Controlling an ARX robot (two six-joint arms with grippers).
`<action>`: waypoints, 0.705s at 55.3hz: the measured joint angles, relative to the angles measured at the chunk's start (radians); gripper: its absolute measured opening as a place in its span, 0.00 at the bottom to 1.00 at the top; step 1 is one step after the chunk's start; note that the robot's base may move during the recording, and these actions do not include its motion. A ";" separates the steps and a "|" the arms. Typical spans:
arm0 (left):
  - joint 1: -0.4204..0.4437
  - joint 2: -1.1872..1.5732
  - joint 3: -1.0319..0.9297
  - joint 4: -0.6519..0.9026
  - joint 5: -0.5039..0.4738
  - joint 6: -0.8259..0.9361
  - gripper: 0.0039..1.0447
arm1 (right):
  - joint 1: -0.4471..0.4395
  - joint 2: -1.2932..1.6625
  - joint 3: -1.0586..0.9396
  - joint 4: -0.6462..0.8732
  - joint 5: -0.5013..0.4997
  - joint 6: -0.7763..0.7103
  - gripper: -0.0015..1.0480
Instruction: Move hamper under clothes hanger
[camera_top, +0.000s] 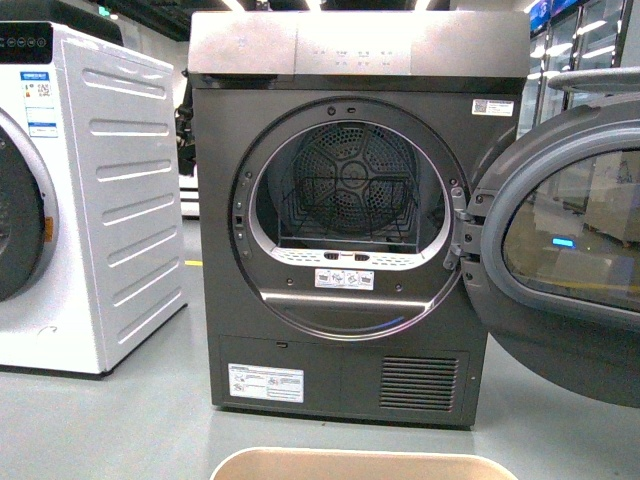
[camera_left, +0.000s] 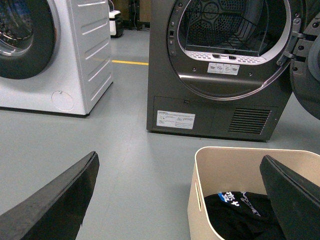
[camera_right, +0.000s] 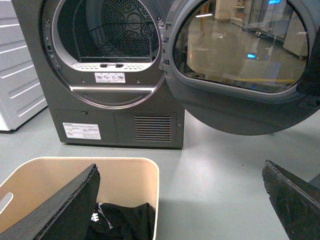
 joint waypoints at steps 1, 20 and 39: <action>0.000 0.000 0.000 0.000 0.000 0.000 0.94 | 0.000 0.000 0.000 0.000 0.000 0.000 0.92; -0.130 0.689 0.243 -0.121 -0.227 -0.223 0.94 | 0.025 0.483 0.167 -0.037 0.127 0.223 0.92; -0.159 1.383 0.444 0.341 -0.215 -0.116 0.94 | 0.139 1.193 0.336 0.307 0.079 0.278 0.92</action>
